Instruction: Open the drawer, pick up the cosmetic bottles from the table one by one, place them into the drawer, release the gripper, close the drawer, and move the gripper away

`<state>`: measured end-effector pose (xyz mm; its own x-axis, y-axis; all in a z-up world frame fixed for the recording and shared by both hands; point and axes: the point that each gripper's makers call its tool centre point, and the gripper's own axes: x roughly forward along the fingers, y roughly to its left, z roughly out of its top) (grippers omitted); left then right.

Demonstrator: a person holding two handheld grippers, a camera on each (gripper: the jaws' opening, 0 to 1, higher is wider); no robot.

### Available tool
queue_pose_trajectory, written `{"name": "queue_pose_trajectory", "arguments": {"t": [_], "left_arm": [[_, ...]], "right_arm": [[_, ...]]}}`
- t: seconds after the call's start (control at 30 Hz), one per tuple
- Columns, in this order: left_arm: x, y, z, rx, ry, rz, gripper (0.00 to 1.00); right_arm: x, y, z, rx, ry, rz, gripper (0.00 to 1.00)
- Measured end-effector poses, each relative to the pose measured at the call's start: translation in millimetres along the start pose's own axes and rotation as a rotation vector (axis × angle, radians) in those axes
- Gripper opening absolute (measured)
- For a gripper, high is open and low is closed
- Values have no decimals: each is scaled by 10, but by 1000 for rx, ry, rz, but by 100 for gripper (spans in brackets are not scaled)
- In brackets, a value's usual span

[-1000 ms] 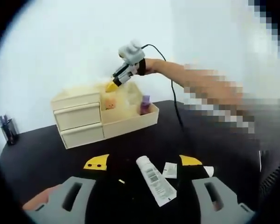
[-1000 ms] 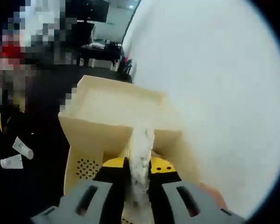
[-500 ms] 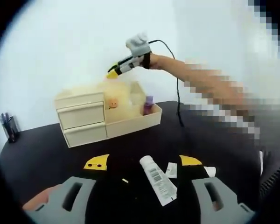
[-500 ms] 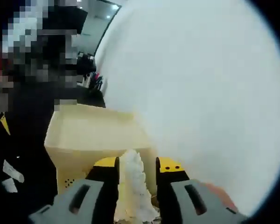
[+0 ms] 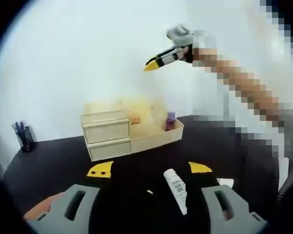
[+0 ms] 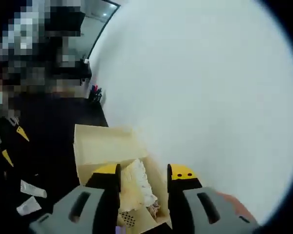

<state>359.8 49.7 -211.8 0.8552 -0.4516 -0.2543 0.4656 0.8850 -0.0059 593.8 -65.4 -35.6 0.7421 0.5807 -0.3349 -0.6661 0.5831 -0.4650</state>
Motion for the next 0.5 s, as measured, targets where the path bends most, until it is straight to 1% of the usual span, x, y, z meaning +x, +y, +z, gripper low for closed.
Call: {"name": "queue_pose_trajectory", "arguments": {"t": [0.03,0.07,0.1,0.13,0.17,0.2,0.23,0.3,0.33,0.37,0.4,0.5], "left_arm": [[-16,-8,23,-2,-11,-4,52],[-27,-13,45,-8,-22,-10,52],[-29,-4,57,-10,-25,-12,52],[-31,-7,63,-10,-27,-14,52],[-35,-15,65,-9,-29,-15,52],[-37,-16,73,-9,-33,-15,52],[-37,-18,80,-10,-36,-18,52],[-34,-21,86,-13,-37,-25,52],[-23,-18,81,-15,-36,-28,52],[-19,-24,70,-15,-33,-30,52],[-13,-24,56,-14,-28,-29,52],[-1,-19,26,-8,-18,-25,52]], "right_arm": [[-71,56,72,-27,-30,3,33],[-171,133,98,25,-30,0,34],[-218,168,113,60,-29,1,34],[-285,261,213,34,-76,31,34],[-361,313,226,69,-72,34,34],[-431,332,257,65,-75,32,34],[-496,388,301,44,-93,41,34],[-629,448,331,42,-92,32,34],[-712,519,347,19,-102,32,35],[-800,590,324,11,-88,37,35],[-887,671,310,-3,-89,42,35],[-1077,800,262,-31,-80,48,35]]}}
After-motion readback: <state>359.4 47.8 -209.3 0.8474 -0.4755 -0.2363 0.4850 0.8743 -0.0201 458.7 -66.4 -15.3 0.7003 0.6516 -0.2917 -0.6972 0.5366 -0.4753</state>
